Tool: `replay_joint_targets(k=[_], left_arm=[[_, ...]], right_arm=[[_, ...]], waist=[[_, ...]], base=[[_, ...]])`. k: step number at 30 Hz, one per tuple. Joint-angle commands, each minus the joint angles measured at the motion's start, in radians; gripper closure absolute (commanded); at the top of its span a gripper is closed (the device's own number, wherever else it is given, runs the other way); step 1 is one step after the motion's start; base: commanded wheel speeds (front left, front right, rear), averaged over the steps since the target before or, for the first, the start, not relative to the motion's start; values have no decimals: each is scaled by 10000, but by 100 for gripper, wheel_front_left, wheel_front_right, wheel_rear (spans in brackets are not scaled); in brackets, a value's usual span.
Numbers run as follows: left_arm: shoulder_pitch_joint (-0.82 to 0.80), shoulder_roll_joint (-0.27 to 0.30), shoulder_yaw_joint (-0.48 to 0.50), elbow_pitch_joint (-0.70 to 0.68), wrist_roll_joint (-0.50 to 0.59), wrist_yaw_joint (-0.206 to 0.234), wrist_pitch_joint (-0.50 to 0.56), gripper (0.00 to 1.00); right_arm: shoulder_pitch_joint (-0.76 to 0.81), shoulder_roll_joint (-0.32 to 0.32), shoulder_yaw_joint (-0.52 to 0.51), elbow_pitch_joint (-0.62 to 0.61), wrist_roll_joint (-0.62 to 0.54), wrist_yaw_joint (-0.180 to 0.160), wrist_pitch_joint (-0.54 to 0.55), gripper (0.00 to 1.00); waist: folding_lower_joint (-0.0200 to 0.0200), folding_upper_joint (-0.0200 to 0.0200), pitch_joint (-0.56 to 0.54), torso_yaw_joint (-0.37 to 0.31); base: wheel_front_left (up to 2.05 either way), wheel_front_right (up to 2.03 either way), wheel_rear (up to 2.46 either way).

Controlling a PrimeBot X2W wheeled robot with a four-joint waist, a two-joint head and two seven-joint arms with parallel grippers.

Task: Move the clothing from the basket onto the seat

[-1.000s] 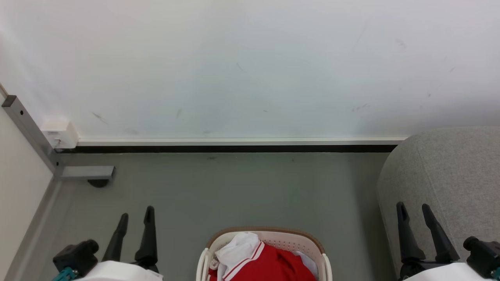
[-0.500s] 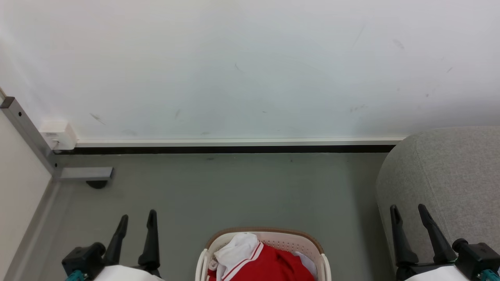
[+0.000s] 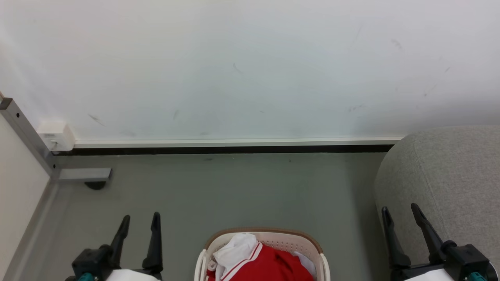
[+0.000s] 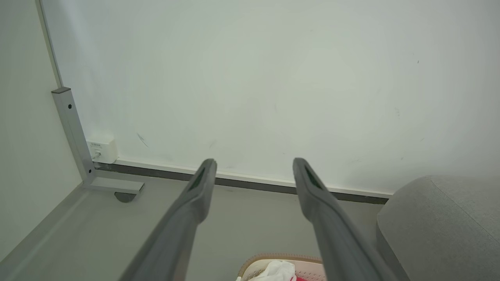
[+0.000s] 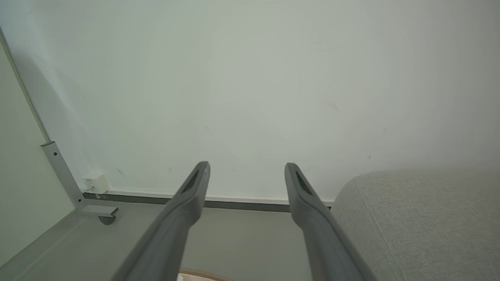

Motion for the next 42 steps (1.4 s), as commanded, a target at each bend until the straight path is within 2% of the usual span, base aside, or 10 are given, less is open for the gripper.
replay_joint_targets(k=[1,24,42], left_arm=[[44,18,14,-24,324,-1,-112,0],[-19,-161,299,-155,1897,-292,-524,0],[-11,-242,489,-111,1827,-465,-499,0]], right_arm=[[14,-2,24,-71,-213,-14,-89,0],[32,33,176,-111,-1749,-19,-494,0],[33,38,234,-96,-1481,-19,-476,0]], waist=[[0,0,-5,-5],[0,0,-10,-35],[0,0,-24,-80]], base=[[0,0,0],[0,0,0],[0,0,0]])
